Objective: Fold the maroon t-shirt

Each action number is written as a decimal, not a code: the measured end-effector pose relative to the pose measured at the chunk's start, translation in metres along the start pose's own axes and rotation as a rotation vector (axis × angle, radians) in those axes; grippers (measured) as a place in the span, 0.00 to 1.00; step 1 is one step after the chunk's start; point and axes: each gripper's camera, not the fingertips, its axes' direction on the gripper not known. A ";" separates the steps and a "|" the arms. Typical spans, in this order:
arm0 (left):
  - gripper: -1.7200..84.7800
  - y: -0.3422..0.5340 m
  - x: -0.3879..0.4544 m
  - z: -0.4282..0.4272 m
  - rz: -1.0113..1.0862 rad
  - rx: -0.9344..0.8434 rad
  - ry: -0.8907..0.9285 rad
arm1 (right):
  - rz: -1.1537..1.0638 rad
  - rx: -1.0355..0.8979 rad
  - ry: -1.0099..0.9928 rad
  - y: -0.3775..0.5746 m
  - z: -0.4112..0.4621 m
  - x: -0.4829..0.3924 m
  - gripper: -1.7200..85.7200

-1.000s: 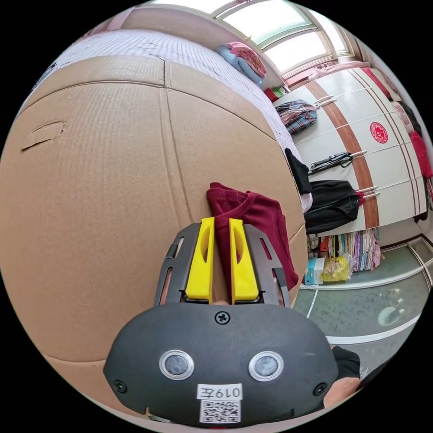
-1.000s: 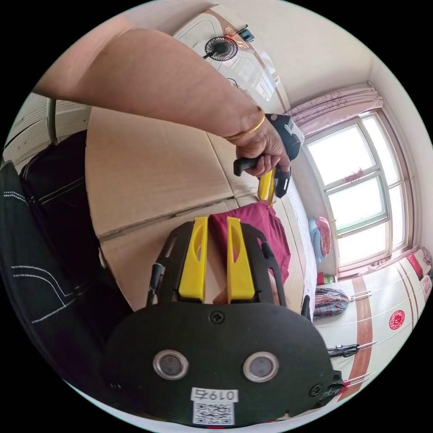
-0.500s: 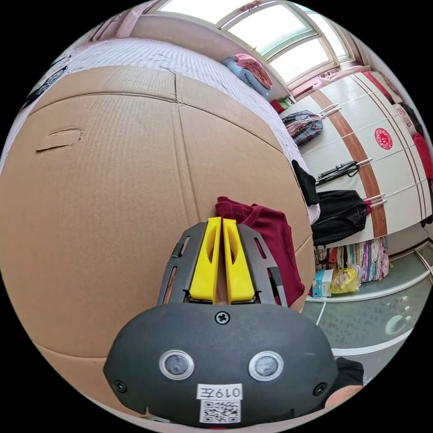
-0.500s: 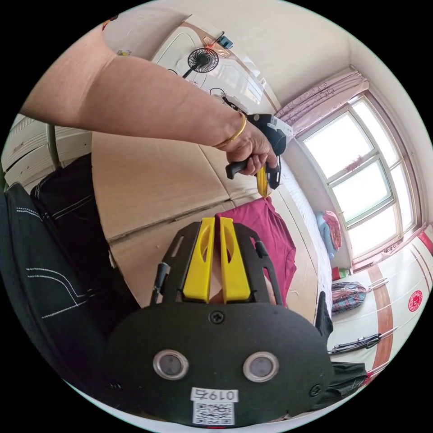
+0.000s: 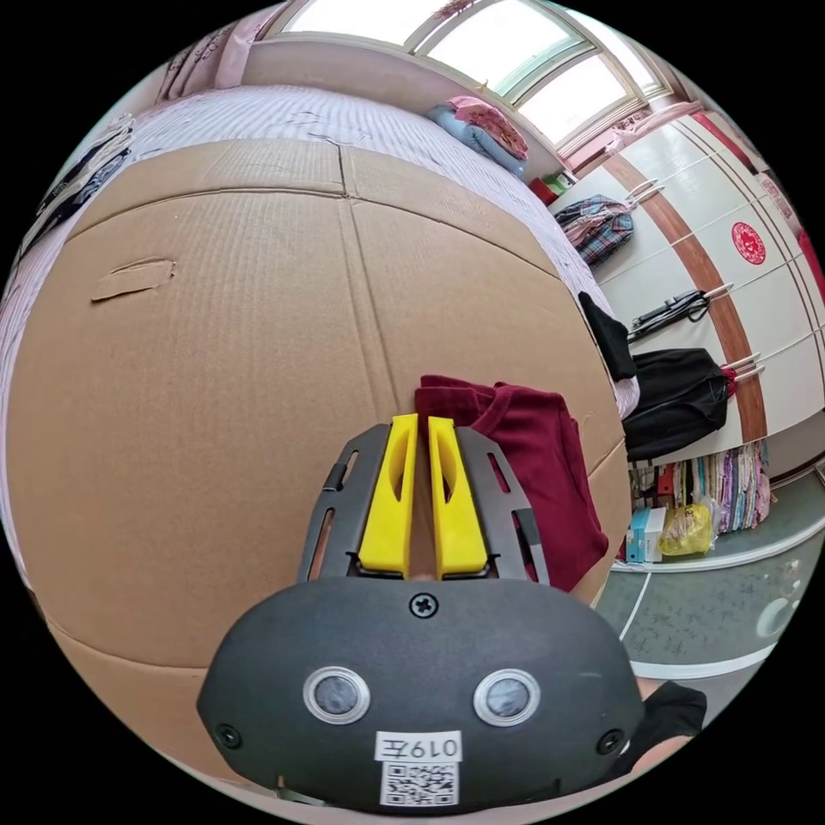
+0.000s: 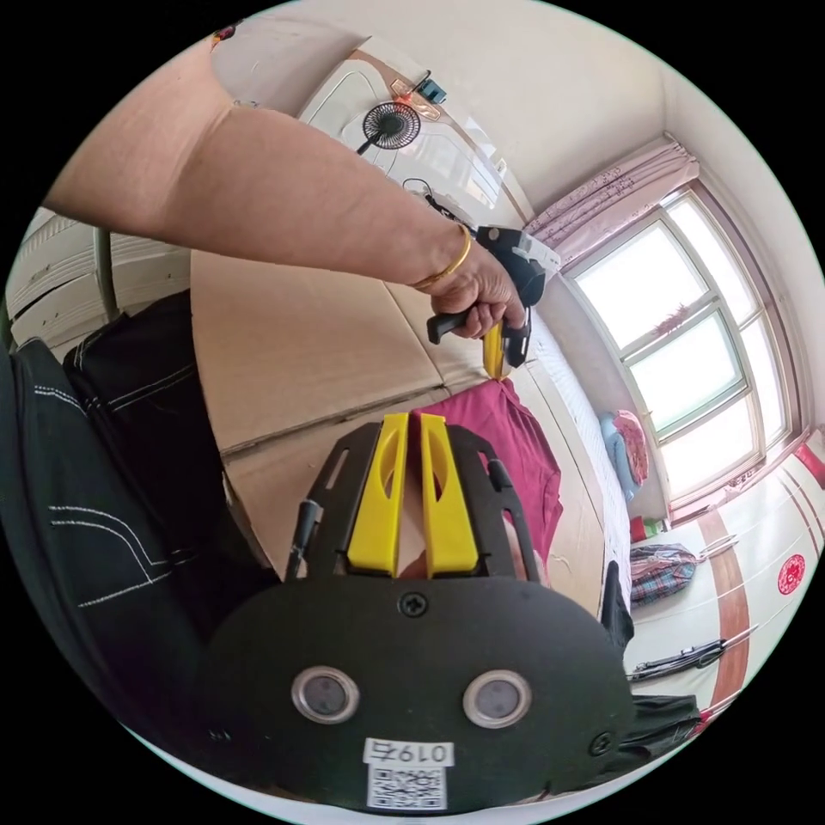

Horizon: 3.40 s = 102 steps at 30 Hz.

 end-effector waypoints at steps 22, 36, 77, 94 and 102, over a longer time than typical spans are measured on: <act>0.03 0.137 0.117 -0.008 0.339 0.094 -0.109 | 0.697 -0.192 -0.388 -0.120 0.013 0.504 0.10; 0.03 0.196 0.133 0.031 0.357 0.051 -0.153 | 0.876 -0.216 -0.498 -0.232 -0.002 0.636 0.06; 0.04 0.419 0.136 0.134 0.352 0.122 -0.192 | 0.908 -0.138 -0.657 -0.278 -0.136 0.542 0.07; 0.03 0.601 0.201 0.225 0.550 0.134 -0.330 | 0.625 -0.094 -0.367 -0.290 -0.264 0.235 0.01; 0.04 0.654 0.220 0.248 0.644 0.176 -0.254 | 0.693 -0.225 -0.259 -0.260 -0.275 0.121 0.11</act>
